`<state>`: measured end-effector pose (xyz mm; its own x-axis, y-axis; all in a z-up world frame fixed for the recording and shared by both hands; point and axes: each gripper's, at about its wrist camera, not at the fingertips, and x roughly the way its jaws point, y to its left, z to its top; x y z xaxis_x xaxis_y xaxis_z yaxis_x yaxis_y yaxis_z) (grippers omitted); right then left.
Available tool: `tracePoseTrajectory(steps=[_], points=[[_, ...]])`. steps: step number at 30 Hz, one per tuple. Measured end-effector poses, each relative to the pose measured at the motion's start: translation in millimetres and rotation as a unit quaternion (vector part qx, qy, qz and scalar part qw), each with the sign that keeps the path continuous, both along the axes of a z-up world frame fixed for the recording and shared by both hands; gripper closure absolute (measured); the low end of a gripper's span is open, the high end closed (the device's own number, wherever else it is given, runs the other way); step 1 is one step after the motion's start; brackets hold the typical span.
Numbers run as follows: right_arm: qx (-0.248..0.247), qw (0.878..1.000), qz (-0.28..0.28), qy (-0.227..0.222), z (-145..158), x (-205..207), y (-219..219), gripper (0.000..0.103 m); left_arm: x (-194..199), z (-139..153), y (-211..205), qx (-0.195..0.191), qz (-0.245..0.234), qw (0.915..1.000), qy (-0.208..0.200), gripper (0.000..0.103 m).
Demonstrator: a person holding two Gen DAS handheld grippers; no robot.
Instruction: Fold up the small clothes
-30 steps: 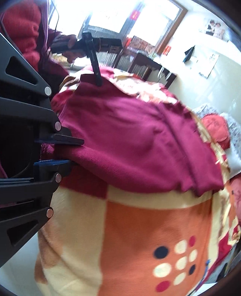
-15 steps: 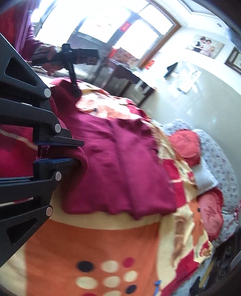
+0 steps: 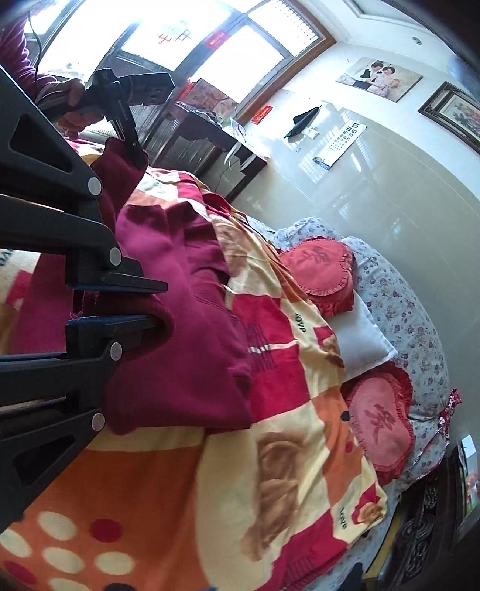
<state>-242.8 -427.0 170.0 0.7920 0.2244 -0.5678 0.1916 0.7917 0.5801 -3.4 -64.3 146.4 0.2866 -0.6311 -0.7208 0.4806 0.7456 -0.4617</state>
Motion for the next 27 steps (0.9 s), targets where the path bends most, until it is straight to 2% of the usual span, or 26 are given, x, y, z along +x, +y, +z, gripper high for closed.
tracePoseTrajectory(steps=[9,16,20,23,24,25,26,27], points=[[-0.013,0.999,-0.024,0.018,-10,68,-40,0.094,64,-8,-28,0.012,0.019,0.9997,0.001,0.093],[0.003,0.997,-0.053,0.056,-46,117,-68,0.094,96,-28,-47,0.014,0.02,0.9994,0.026,0.093],[0.002,0.994,-0.051,0.095,-61,133,-75,0.093,110,-34,-52,0.018,0.015,0.9984,0.051,0.09],[-0.001,0.996,-0.049,0.072,-51,125,-76,0.089,113,-33,-50,0.019,0.006,0.9977,0.065,0.083],[0.004,0.997,-0.053,0.06,-47,120,-78,0.078,114,-31,-48,0.017,0.006,0.9976,0.067,0.081],[0.003,0.997,-0.066,0.051,-42,114,-81,0.055,113,-28,-46,0.014,0.007,0.9976,0.067,0.078],[-0.001,0.995,-0.087,0.044,-36,107,-86,0.048,114,-24,-43,0.011,0.012,0.9978,0.065,0.073],[0.0,0.994,-0.099,0.038,-32,102,-88,0.048,113,-18,-39,0.01,0.023,0.9982,0.054,0.051]])
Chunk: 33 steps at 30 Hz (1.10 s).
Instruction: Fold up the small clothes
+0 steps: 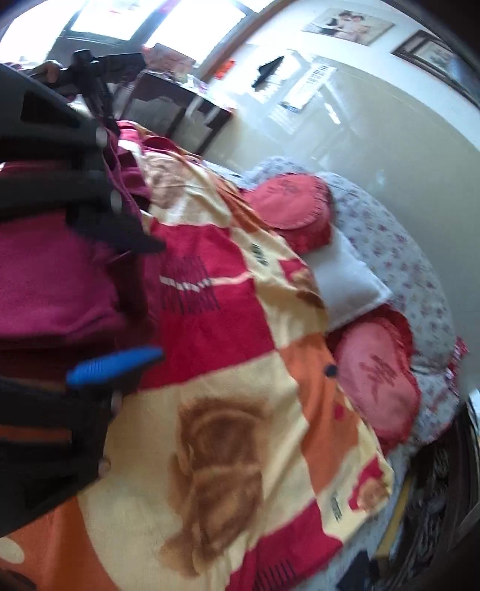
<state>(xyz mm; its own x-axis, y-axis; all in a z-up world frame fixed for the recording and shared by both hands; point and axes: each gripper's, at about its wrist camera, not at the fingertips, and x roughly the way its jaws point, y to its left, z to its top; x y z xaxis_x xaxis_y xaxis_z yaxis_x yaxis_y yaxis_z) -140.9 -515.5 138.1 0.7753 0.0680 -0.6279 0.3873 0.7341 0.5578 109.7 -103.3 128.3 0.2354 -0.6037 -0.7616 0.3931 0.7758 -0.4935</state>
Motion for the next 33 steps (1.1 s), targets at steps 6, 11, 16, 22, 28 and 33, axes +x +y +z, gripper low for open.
tracePoseTrajectory(steps=[6,11,16,22,28,33], points=[[-0.024,0.998,0.047,-0.037,23,-12,29,0.048,-8,25,18,-0.041,0.034,0.9974,-0.048,0.019],[-0.084,0.991,0.101,-0.003,9,21,69,0.049,-14,12,-11,-0.003,0.01,0.9984,-0.056,0.019],[-0.119,0.988,0.092,0.046,-24,58,69,0.049,-3,-21,-37,0.064,0.031,0.9957,-0.06,0.019],[-0.117,0.986,0.055,0.107,-61,80,43,0.049,18,-53,-55,0.142,0.05,0.9859,-0.073,0.019],[-0.145,0.979,0.056,0.132,-75,96,39,0.049,27,-61,-58,0.159,0.049,0.9834,-0.073,0.018],[-0.135,0.984,0.041,0.109,-47,77,46,0.049,9,-42,-38,0.142,0.069,0.984,-0.083,0.018]])
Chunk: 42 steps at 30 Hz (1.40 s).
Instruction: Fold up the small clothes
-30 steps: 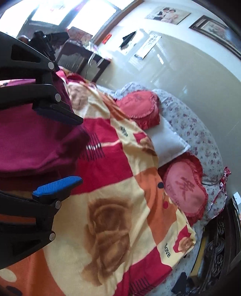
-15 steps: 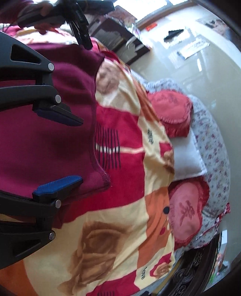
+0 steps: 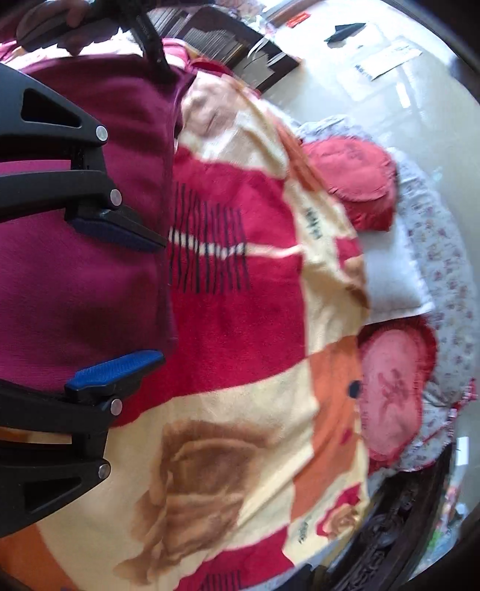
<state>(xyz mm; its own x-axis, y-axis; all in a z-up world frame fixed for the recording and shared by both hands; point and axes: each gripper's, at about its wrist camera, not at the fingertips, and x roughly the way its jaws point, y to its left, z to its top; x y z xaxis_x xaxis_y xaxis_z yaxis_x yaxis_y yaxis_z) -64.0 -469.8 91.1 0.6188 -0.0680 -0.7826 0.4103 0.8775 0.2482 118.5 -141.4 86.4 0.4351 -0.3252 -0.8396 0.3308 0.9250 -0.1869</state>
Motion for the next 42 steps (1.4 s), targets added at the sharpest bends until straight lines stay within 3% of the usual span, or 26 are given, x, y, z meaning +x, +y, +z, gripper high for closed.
tracePoseTrajectory(steps=[7,12,16,20,24,32,42], points=[[0.023,0.996,0.067,-0.048,39,-16,51,0.049,-42,11,33,-0.01,-0.006,0.9999,-0.007,0.018],[0.001,0.992,0.121,-0.03,32,16,101,0.054,-69,8,50,-0.004,-0.012,0.9999,-0.008,0.018],[0.001,0.991,0.131,-0.014,17,41,122,0.055,-83,1,60,0.013,-0.011,0.9998,-0.009,0.018],[-0.045,0.989,0.138,0.038,-7,70,139,0.055,-89,-10,69,0.016,-0.006,0.9998,0.006,0.018],[-0.051,0.988,0.136,0.06,-3,81,140,0.055,-94,-14,77,0.013,-0.004,0.9998,0.011,0.018],[-0.021,0.982,0.189,0.015,28,78,186,0.055,-100,-20,91,0.007,-0.003,0.9998,0.019,0.018],[-0.012,0.972,0.233,0.019,17,113,240,0.055,-104,-31,104,-0.02,-0.004,0.9987,0.046,0.018]])
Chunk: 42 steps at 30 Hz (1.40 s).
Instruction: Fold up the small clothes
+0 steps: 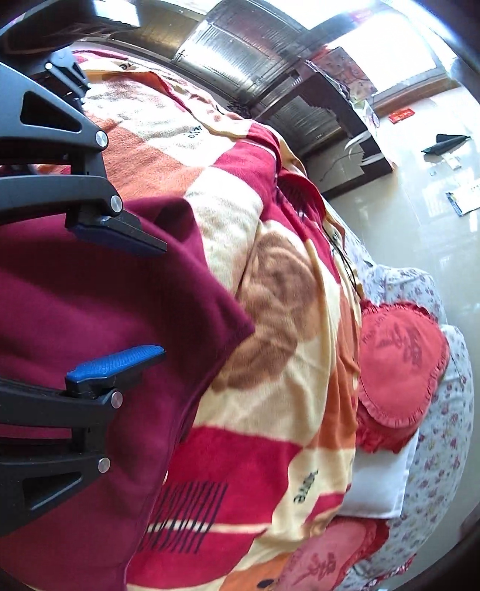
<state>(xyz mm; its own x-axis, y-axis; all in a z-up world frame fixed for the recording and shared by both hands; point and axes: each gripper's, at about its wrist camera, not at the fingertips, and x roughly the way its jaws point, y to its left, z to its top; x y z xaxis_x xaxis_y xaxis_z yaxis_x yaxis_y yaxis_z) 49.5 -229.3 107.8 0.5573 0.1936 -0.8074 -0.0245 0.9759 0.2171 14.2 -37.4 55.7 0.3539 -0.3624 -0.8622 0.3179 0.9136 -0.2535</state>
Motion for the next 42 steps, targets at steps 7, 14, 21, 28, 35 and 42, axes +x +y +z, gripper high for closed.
tracePoseTrajectory(steps=[7,14,21,28,35,42], points=[[-0.029,0.999,0.003,0.017,-17,22,15,0.055,-1,-6,2,-0.01,0.003,0.9999,0.012,0.018],[-0.02,0.999,-0.014,0.023,-24,33,12,0.055,-4,-10,-1,-0.011,-0.001,0.9997,0.022,0.018],[0.001,1.0,-0.012,0.023,-6,8,8,0.054,-7,-15,-3,-0.028,-0.007,0.9992,0.029,0.018],[0.01,0.999,-0.018,0.031,-15,-13,-2,0.053,-3,-19,-4,-0.036,-0.01,0.9986,0.038,0.018],[0.02,0.999,-0.011,0.044,-22,-6,3,0.039,-1,-20,-8,-0.041,-0.008,0.9982,0.043,0.018],[0.052,0.997,-0.012,0.053,-14,-3,7,0.039,-2,-23,-2,-0.07,-0.014,0.9963,0.047,0.018]])
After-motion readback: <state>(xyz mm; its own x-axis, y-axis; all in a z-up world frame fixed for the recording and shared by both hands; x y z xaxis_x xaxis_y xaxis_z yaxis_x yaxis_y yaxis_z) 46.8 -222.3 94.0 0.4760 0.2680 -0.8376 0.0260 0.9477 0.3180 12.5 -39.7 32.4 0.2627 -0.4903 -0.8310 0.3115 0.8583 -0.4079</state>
